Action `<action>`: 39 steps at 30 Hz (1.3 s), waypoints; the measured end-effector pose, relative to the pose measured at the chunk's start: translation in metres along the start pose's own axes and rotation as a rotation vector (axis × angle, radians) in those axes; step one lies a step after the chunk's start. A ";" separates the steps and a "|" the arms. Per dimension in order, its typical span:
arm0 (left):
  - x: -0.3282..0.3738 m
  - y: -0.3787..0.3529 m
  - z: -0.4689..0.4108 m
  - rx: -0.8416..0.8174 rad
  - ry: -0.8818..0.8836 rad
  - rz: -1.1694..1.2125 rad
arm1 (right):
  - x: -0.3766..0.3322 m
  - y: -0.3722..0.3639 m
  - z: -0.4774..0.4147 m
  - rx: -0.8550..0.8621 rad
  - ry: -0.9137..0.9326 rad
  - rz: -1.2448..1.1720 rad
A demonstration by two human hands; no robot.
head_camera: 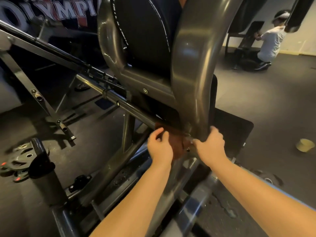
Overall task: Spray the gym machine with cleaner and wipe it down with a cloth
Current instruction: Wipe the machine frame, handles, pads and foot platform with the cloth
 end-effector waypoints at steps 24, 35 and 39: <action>0.189 0.002 -0.087 0.053 -0.786 -0.442 | -0.044 -0.007 -0.009 0.113 0.133 -0.379; 0.176 -0.004 -0.061 -0.008 -0.790 -0.476 | -0.042 -0.011 -0.010 0.137 0.133 -0.398; 0.179 0.000 -0.082 0.044 -0.420 -0.411 | -0.042 -0.011 -0.011 0.134 0.126 -0.404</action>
Point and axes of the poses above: each hand's wrist, its own z-axis away from the middle knuckle, its own y-axis out of the back of the hand, x = y × z, the point moved 5 cm from there along -z, towards the middle knuckle, and after that the axes turned 7 degrees about -z, right-handed, at the moved point
